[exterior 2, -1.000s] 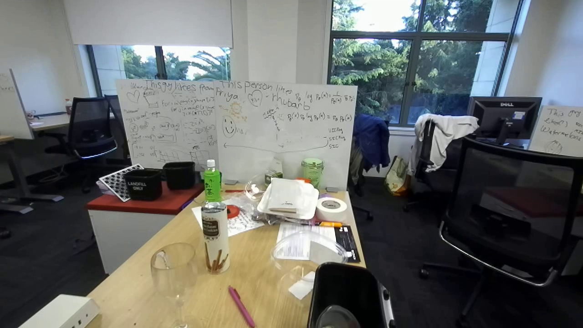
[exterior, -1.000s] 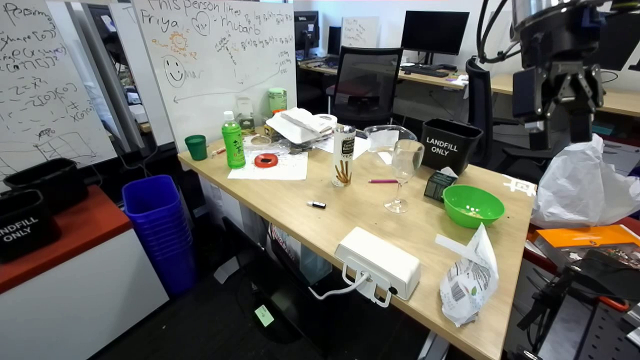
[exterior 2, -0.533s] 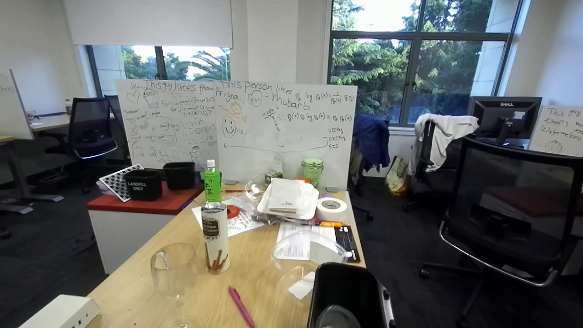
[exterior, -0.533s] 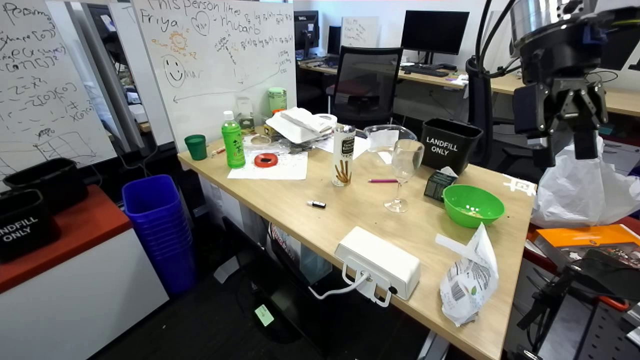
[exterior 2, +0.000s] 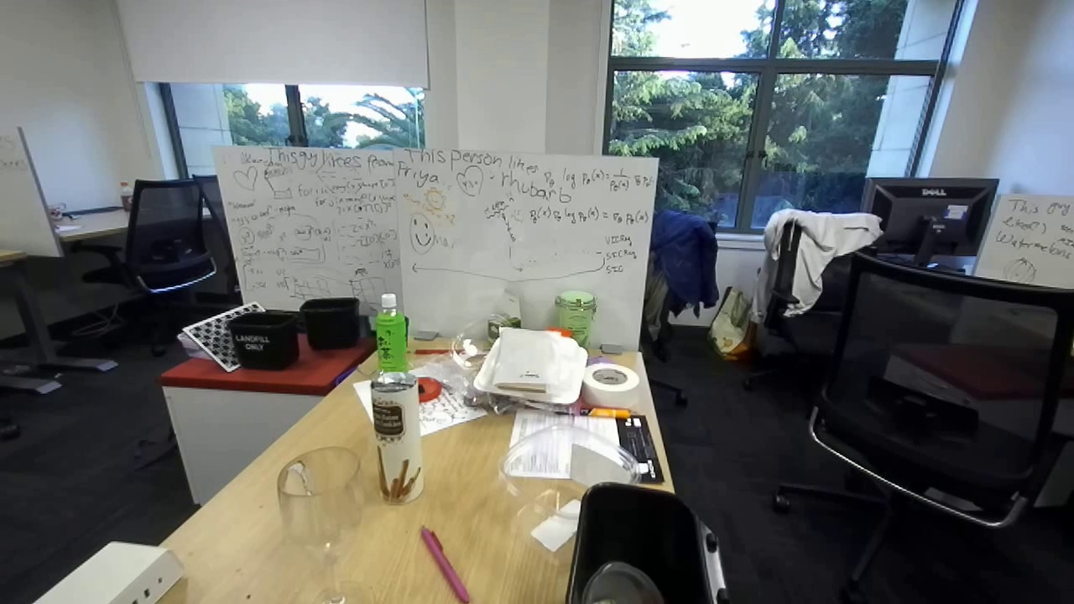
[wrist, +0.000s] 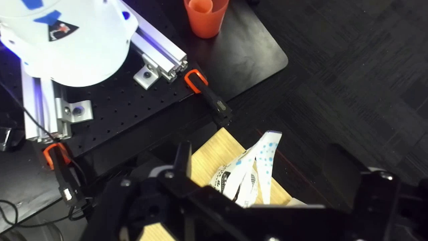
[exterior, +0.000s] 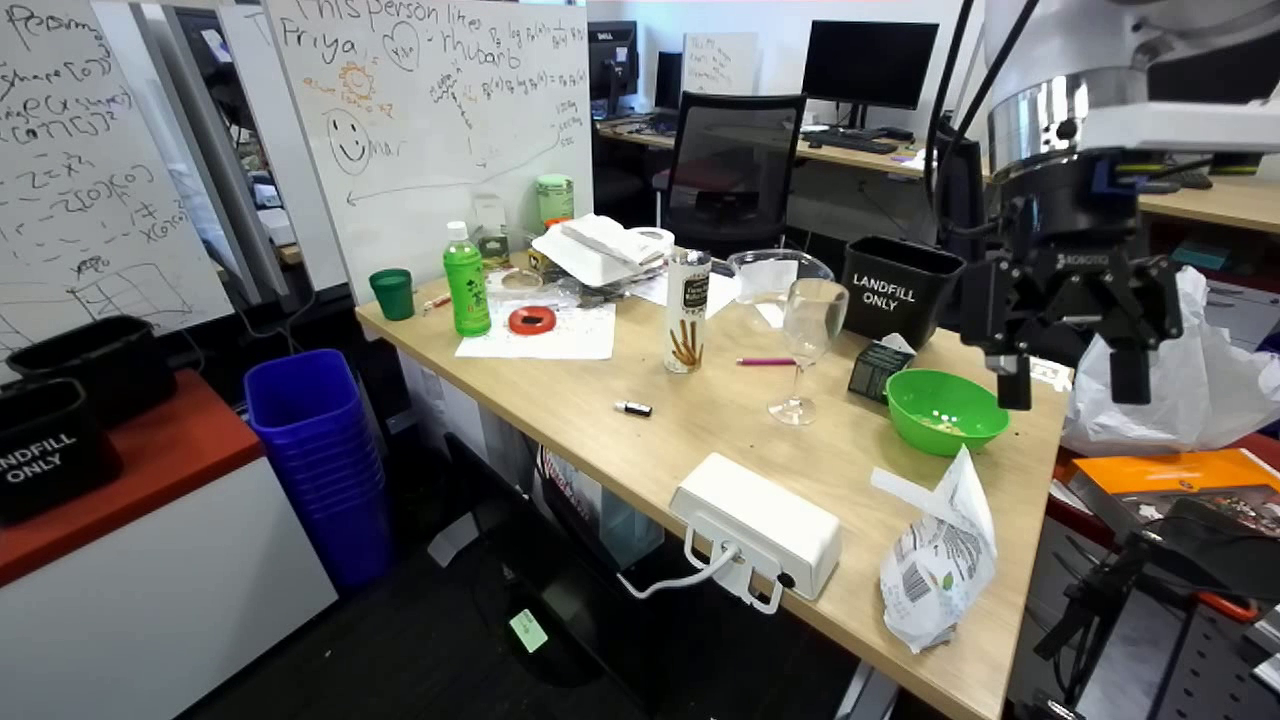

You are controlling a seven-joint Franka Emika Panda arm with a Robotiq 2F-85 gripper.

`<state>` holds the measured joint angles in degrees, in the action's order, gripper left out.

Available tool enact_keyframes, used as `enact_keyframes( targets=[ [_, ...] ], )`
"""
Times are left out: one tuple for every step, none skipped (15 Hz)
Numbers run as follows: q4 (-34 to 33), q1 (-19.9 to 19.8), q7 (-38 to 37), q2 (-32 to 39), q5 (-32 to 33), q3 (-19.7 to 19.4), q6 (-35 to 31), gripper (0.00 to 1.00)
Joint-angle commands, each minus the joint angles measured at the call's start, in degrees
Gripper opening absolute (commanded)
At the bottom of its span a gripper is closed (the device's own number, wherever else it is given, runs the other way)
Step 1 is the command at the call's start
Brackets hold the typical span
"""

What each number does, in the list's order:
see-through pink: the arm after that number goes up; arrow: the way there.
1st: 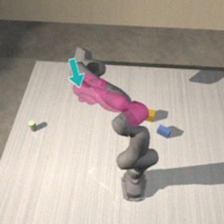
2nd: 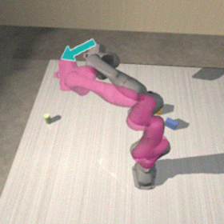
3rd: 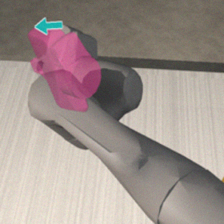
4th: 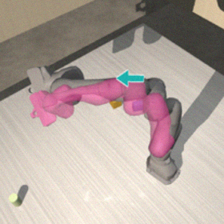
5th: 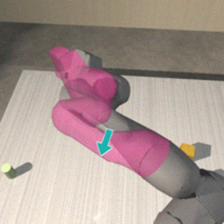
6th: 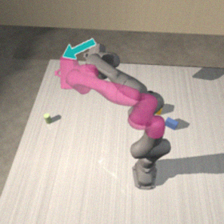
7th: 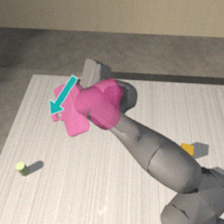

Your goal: Place the white package in the clear container

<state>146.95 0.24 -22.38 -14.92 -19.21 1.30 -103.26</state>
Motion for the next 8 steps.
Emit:
enact_keyframes(
  targets=[
    [1.9, -1.1, -4.4, 3.5, -3.3, 0.3, -7.7, 1.00],
    [2.3, -1.1, -6.2, 4.8, -2.4, 0.6, -10.0, 1.00],
    [2.4, -0.8, -6.9, 6.4, -2.2, 0.6, -11.2, 1.00],
    [2.6, -0.7, -8.5, 7.7, -1.6, 0.8, -12.5, 1.00],
    [2.8, -0.5, -9.7, 9.0, -1.3, 0.8, -13.5, 1.00],
    [2.7, -0.3, -10.3, 10.5, -1.2, 0.8, -14.3, 1.00],
    [2.6, -0.1, -11.3, 11.8, -1.0, 0.8, -14.6, 1.00],
    [2.4, 0.1, -12.3, 13.0, -0.9, 0.8, -15.1, 1.00]
  ],
)
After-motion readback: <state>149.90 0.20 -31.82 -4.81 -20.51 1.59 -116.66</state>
